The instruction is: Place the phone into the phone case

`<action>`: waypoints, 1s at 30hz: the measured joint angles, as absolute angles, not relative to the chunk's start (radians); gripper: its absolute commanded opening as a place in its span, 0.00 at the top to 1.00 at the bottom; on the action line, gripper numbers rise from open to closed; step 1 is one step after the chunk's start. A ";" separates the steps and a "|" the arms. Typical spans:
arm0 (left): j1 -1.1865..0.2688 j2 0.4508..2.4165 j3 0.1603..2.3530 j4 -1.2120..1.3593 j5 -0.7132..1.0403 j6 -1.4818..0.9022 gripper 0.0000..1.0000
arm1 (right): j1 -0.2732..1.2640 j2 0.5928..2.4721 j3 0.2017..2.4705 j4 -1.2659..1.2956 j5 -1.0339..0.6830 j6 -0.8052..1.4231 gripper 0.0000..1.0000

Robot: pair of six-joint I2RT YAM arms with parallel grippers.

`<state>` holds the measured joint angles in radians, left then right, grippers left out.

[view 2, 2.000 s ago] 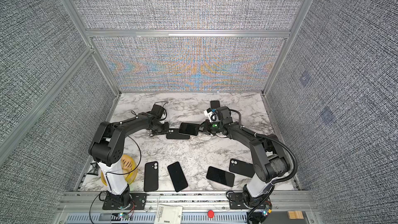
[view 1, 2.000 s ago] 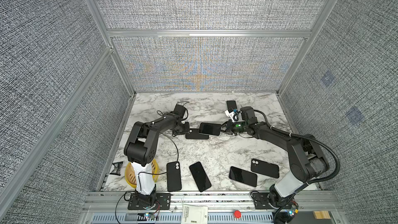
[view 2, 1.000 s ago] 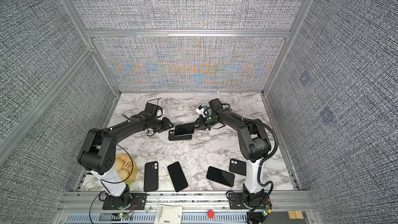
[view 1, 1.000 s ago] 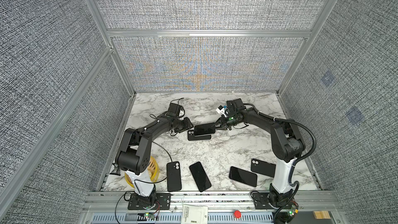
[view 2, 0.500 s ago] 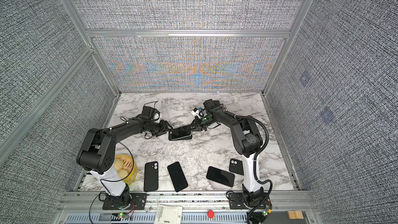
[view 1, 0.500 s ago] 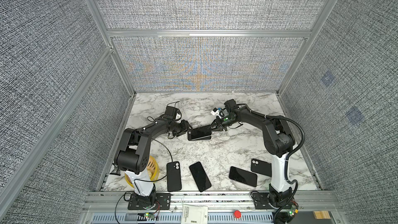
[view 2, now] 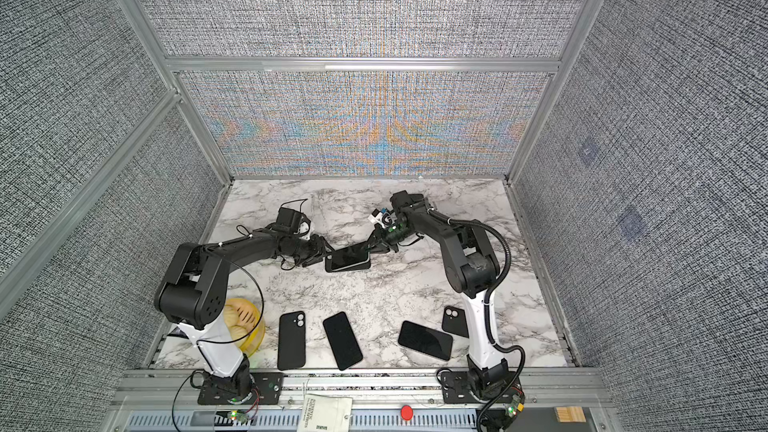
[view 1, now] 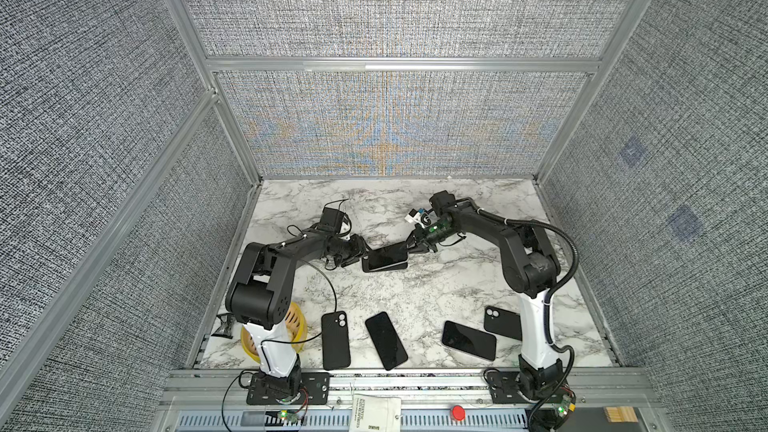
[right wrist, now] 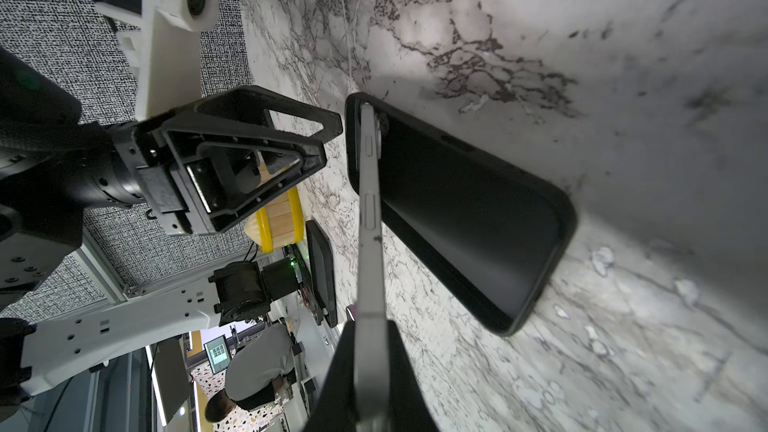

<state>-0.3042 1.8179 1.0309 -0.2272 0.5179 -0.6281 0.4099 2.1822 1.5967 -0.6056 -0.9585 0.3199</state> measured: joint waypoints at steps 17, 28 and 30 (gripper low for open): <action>-0.303 1.836 0.998 -0.167 0.534 -0.630 0.42 | 0.442 2.259 1.700 -0.696 -0.938 0.264 0.86; -0.302 1.820 0.961 -0.115 0.544 -0.643 0.42 | 0.459 2.300 1.709 -0.729 -0.838 0.264 0.74; -0.302 1.811 0.950 -0.107 0.544 -0.648 0.42 | 0.462 2.299 1.709 -0.732 -0.818 0.264 0.72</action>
